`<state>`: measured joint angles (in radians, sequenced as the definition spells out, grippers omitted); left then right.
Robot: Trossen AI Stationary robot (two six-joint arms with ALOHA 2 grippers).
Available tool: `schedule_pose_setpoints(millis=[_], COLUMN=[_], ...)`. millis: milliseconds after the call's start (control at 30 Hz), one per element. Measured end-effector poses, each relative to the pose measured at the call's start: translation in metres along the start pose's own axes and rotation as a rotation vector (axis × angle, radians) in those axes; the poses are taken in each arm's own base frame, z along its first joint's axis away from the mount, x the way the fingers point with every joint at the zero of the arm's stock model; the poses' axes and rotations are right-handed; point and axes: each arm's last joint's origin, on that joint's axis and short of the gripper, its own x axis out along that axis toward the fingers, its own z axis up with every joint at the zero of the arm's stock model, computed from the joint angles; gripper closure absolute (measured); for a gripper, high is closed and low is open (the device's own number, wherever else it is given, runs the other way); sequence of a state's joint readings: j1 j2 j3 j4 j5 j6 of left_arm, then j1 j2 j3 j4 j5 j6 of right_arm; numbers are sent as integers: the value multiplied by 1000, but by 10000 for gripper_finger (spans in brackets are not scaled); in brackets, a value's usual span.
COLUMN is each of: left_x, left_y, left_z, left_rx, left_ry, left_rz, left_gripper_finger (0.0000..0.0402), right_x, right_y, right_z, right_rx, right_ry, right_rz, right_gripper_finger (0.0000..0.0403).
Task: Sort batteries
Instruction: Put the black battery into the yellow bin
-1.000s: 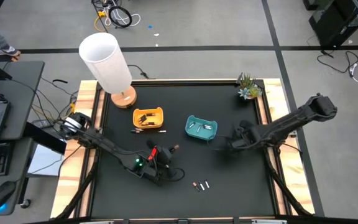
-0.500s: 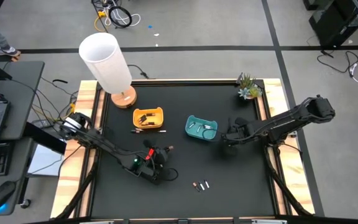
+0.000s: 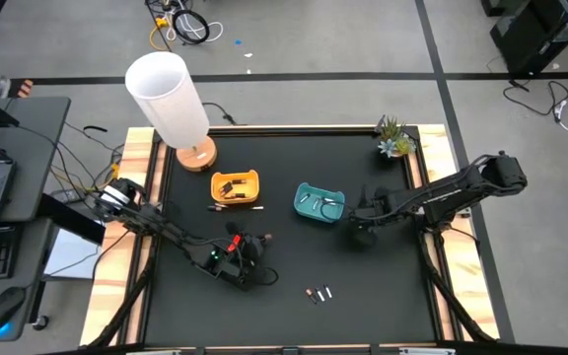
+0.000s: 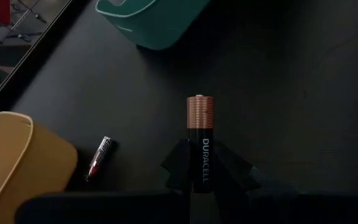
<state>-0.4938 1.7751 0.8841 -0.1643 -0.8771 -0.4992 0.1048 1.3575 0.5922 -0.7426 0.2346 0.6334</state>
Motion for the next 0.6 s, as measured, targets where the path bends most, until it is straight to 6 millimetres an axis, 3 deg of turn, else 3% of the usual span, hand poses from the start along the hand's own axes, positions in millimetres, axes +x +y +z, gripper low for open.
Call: schedule_pose_setpoints(millis=[367,600], left_x=[-1,-1], left_y=[-2,-2], left_z=[1,1], left_rx=[-9,-22], left_ry=[-2,-4], left_rz=[-23,-27], left_gripper_finger=[354,330], right_x=[-5,-43], right_y=[3,31], right_z=[-7,-7], right_rx=[-42,-87], right_ry=[11,-200], right_rz=[-43,-17], right_gripper_finger=[300,299])
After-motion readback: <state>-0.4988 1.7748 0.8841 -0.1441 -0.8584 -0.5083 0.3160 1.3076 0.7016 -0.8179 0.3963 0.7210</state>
